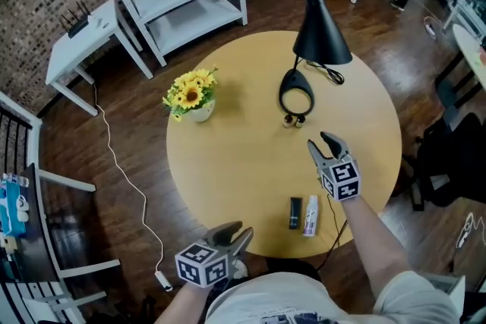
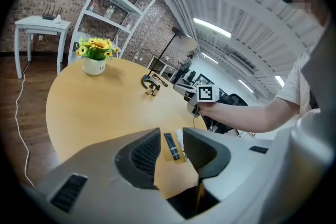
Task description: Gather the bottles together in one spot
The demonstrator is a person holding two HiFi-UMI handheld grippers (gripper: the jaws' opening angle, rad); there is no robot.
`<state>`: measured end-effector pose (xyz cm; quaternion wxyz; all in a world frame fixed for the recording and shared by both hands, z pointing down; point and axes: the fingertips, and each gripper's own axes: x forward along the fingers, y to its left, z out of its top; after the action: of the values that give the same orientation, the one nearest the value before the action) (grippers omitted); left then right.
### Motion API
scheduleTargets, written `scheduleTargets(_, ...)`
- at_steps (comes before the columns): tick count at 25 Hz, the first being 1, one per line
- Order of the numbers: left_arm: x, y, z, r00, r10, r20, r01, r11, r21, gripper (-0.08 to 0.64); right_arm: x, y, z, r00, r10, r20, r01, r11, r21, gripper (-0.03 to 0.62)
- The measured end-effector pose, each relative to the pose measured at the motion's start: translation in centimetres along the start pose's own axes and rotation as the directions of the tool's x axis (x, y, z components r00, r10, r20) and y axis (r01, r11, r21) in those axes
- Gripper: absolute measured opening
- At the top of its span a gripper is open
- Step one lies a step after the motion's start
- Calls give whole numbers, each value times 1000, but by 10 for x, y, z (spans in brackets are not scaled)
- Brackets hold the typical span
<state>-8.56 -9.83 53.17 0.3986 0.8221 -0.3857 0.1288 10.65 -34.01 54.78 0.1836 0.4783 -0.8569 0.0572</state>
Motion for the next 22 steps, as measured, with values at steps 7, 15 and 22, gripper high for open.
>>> scheduleTargets(7, -53, -11, -20, 999, -34, 7, 32, 991, 133, 137, -165, 90, 14, 998, -63, 18, 62, 997, 37, 193)
scheduleTargets(15, -113, -21, -62, 999, -38, 19, 33, 975, 220, 137, -325, 217, -26, 992, -90, -87, 106, 973, 205, 193)
scheduleTargets(22, -155, -33, -103, 997, -77, -23, 81, 967, 240, 137, -382, 295, -38, 987, -99, -126, 128, 962, 243, 195)
